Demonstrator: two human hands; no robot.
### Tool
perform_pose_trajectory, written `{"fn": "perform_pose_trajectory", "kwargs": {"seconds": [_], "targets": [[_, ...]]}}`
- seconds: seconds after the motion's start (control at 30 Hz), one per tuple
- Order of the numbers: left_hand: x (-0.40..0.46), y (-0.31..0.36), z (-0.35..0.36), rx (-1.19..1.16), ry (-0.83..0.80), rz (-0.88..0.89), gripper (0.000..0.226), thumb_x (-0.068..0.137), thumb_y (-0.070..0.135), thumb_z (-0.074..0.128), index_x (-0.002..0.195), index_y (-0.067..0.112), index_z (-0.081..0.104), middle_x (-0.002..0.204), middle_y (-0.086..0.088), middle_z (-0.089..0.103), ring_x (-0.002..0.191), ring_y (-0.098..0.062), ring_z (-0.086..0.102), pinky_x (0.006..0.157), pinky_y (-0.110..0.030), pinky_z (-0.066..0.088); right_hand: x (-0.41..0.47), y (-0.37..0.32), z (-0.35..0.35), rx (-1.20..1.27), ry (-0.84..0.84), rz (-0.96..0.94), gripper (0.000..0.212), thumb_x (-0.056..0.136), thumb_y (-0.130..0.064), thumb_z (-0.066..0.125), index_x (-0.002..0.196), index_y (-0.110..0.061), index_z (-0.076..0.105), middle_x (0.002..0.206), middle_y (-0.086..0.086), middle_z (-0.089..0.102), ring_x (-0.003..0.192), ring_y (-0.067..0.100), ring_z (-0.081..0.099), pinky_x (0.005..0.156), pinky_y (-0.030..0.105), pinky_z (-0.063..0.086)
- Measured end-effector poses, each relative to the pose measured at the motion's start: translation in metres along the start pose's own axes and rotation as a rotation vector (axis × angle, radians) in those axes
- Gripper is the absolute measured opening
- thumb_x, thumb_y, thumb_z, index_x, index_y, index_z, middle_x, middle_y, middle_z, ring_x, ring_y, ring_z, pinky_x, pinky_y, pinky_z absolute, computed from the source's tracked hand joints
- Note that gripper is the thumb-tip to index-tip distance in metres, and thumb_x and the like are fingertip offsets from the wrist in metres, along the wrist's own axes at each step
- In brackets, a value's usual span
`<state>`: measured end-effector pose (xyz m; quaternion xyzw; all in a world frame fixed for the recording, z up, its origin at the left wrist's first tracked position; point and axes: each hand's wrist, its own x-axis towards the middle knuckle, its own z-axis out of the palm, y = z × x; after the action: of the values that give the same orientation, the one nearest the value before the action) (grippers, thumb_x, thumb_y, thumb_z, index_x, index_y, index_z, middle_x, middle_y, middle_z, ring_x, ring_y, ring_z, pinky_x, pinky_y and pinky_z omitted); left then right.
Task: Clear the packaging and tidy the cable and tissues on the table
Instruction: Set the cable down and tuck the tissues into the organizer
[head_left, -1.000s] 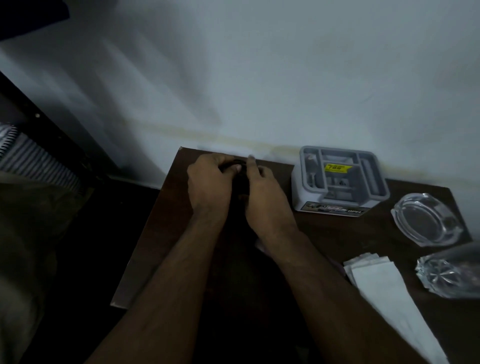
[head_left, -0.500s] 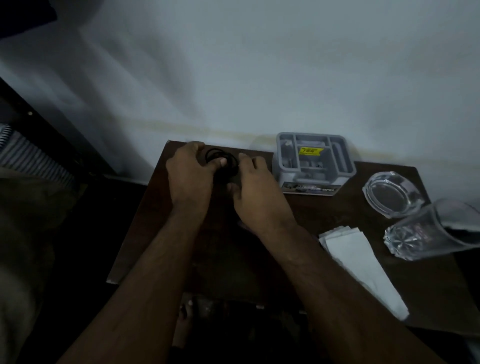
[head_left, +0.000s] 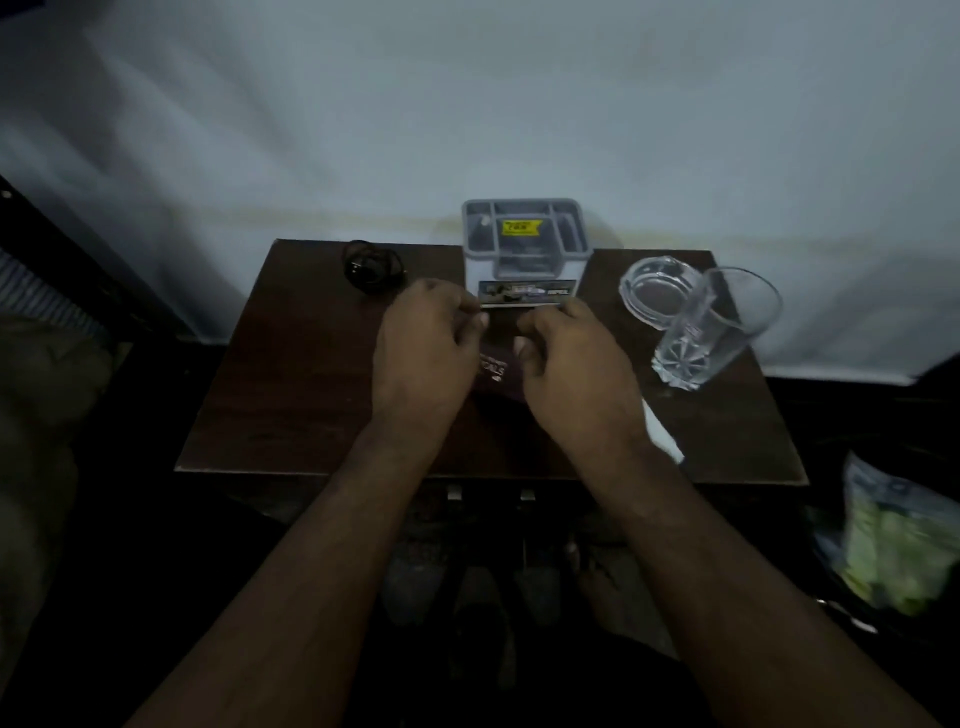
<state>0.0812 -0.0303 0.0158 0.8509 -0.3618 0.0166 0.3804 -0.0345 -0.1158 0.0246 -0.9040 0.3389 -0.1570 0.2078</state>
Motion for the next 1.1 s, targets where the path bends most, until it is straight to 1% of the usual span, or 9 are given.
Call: {"fn": "perform_pose_trajectory", "kwargs": {"seconds": [0.2, 0.33, 0.43, 0.6, 0.73, 0.87, 0.97, 1.03, 1.1], "targets": [[-0.021, 0.036, 0.043, -0.036, -0.177, 0.096, 0.011, 0.091, 0.015, 0.068, 0.095, 0.012, 0.078, 0.099, -0.008, 0.075, 0.095, -0.027, 0.07, 0.086, -0.042, 0.055, -0.017, 0.044, -0.021, -0.192, -0.2, 0.215, 0.044, 0.089, -0.011, 0.055, 0.133, -0.011, 0.054, 0.133, 0.015, 0.053, 0.121, 0.038, 0.057, 0.096, 0.046, 0.049], [-0.022, 0.04, 0.06, 0.012, -0.332, 0.106, 0.016, 0.09, 0.019, 0.07, 0.105, 0.017, 0.077, 0.106, -0.006, 0.073, 0.098, -0.027, 0.068, 0.091, -0.043, 0.054, -0.022, 0.059, -0.014, -0.304, -0.288, 0.321, 0.053, 0.096, -0.034, 0.065, 0.137, -0.009, 0.043, 0.143, 0.016, 0.045, 0.133, 0.037, 0.048, 0.103, 0.045, 0.045], [-0.018, 0.038, 0.066, 0.11, -0.426, 0.132, 0.03, 0.088, 0.009, 0.067, 0.116, 0.017, 0.075, 0.116, -0.008, 0.069, 0.109, -0.031, 0.065, 0.097, -0.047, 0.05, -0.017, 0.065, -0.007, -0.304, -0.291, 0.334, 0.063, 0.093, -0.04, 0.07, 0.138, -0.007, 0.042, 0.145, 0.016, 0.044, 0.134, 0.035, 0.049, 0.103, 0.044, 0.045], [-0.013, 0.036, 0.064, 0.16, -0.423, 0.126, 0.038, 0.084, 0.009, 0.069, 0.12, 0.02, 0.071, 0.122, -0.009, 0.062, 0.115, -0.031, 0.056, 0.097, -0.049, 0.048, -0.009, 0.068, -0.003, -0.166, -0.326, 0.392, 0.064, 0.087, -0.04, 0.076, 0.132, -0.006, 0.046, 0.136, 0.013, 0.058, 0.128, 0.032, 0.058, 0.105, 0.043, 0.045], [-0.01, 0.034, 0.062, 0.032, -0.358, 0.085, 0.042, 0.087, 0.019, 0.076, 0.128, 0.014, 0.068, 0.126, -0.011, 0.064, 0.12, -0.028, 0.057, 0.103, -0.045, 0.048, -0.009, 0.07, -0.008, -0.109, -0.373, 0.388, 0.051, 0.089, -0.038, 0.073, 0.127, -0.009, 0.055, 0.135, 0.014, 0.058, 0.127, 0.035, 0.056, 0.105, 0.044, 0.047], [-0.005, 0.033, 0.056, -0.3, -0.164, -0.107, 0.029, 0.095, 0.035, 0.071, 0.113, 0.013, 0.073, 0.11, -0.009, 0.071, 0.101, -0.018, 0.068, 0.09, -0.033, 0.055, -0.01, 0.059, -0.019, -0.058, -0.128, 0.244, 0.027, 0.093, -0.027, 0.067, 0.112, -0.011, 0.055, 0.118, 0.014, 0.063, 0.11, 0.034, 0.061, 0.086, 0.04, 0.047], [0.0, 0.033, 0.046, -0.467, -0.006, -0.291, 0.022, 0.099, 0.045, 0.063, 0.088, 0.025, 0.063, 0.088, 0.005, 0.067, 0.076, 0.001, 0.06, 0.069, -0.02, 0.044, -0.009, 0.042, -0.027, 0.091, 0.169, 0.111, 0.017, 0.092, -0.015, 0.066, 0.104, -0.015, 0.053, 0.095, 0.007, 0.068, 0.088, 0.03, 0.068, 0.067, 0.037, 0.049], [0.005, 0.032, 0.038, -0.676, -0.005, -0.489, 0.032, 0.1, 0.046, 0.06, 0.079, 0.023, 0.055, 0.071, 0.005, 0.058, 0.061, -0.006, 0.053, 0.058, -0.024, 0.041, -0.005, 0.03, -0.027, 0.136, 0.263, 0.063, 0.02, 0.093, -0.016, 0.066, 0.107, -0.015, 0.051, 0.091, 0.007, 0.069, 0.083, 0.032, 0.069, 0.064, 0.043, 0.053], [0.012, 0.033, 0.03, -0.953, -0.102, -0.673, 0.037, 0.101, 0.047, 0.057, 0.077, 0.019, 0.058, 0.062, 0.002, 0.057, 0.054, -0.012, 0.052, 0.053, -0.026, 0.043, 0.002, 0.02, -0.021, 0.179, 0.299, 0.045, 0.024, 0.096, -0.019, 0.064, 0.114, -0.014, 0.05, 0.091, 0.008, 0.07, 0.082, 0.033, 0.071, 0.064, 0.044, 0.056]]}}
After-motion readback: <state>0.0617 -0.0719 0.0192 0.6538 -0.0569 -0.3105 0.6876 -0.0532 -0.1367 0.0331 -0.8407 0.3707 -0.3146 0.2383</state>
